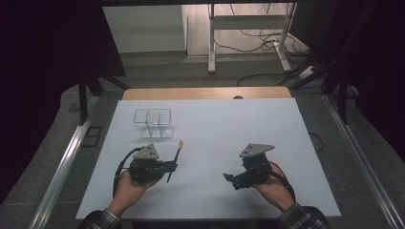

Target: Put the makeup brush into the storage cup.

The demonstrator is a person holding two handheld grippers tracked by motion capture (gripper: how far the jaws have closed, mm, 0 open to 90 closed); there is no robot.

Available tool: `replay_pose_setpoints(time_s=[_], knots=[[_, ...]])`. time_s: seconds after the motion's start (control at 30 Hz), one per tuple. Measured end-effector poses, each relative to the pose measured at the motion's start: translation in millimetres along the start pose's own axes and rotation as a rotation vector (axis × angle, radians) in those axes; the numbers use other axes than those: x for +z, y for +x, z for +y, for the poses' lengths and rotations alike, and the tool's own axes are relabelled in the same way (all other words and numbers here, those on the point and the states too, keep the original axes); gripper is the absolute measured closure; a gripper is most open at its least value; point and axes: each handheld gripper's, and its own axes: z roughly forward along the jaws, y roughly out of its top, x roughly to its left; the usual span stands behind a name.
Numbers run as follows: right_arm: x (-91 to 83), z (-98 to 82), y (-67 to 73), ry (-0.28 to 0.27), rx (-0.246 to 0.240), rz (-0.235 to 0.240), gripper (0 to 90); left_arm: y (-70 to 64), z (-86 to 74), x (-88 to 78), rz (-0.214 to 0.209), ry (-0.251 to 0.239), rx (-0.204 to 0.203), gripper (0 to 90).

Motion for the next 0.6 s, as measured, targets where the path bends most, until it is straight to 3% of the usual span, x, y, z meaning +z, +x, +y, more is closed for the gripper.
replay_pose_setpoints(time_s=[0.6], knots=[[-16.3,-14.4,-17.0,0.006,0.044,-0.063,0.0,12.6,-4.3,-12.2,0.045,-0.022,-0.062,83.9]])
